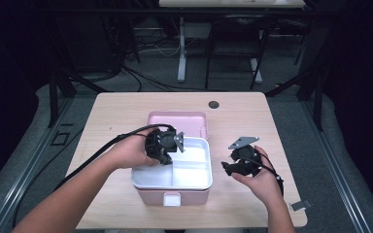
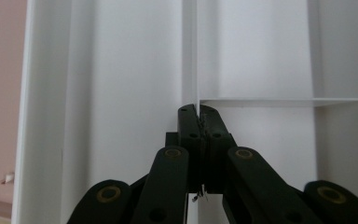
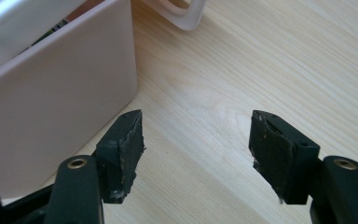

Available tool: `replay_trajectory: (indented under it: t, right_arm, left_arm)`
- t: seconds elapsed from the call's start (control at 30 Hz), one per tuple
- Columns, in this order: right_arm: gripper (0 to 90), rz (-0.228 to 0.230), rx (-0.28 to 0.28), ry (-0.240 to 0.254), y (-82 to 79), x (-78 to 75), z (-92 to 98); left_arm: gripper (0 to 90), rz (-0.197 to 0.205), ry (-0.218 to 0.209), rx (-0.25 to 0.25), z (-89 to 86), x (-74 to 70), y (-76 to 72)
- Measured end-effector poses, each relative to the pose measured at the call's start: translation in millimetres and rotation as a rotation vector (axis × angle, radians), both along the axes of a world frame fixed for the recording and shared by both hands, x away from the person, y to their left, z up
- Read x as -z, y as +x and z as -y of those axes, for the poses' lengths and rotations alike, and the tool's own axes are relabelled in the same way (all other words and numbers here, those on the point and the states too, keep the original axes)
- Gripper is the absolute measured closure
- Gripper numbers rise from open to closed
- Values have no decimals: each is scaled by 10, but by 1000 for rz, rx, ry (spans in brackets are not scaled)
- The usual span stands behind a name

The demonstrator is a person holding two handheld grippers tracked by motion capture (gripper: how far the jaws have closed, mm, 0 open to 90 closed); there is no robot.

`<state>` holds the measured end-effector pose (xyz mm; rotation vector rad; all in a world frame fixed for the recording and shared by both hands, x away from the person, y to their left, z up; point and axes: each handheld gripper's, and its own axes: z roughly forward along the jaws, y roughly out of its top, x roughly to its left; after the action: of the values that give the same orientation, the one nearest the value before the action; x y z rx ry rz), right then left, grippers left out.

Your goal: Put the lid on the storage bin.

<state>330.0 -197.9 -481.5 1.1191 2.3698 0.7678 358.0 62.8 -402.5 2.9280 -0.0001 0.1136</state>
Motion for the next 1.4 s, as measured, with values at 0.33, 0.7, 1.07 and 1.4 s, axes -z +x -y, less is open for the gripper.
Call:
replay_trajectory:
  t: [0.33, 0.7, 1.07, 1.4]
  right_arm:
    - [351, -1, 4, 2, -2, -8, 13]
    - [352, -2, 0, -2, 1, -3, 5]
    - [352, -9, 6, 8, 25, 42, 0]
    - [351, -5, 32, 18, 50, 90, -21]
  left_arm:
    - [887, -7, 56, -1, 73, 188, 17]
    - [881, -28, 82, -19, 121, 308, 45]
    - [874, -30, 112, -28, 165, 372, 46]
    - [857, -36, 128, -60, 203, 373, 50]
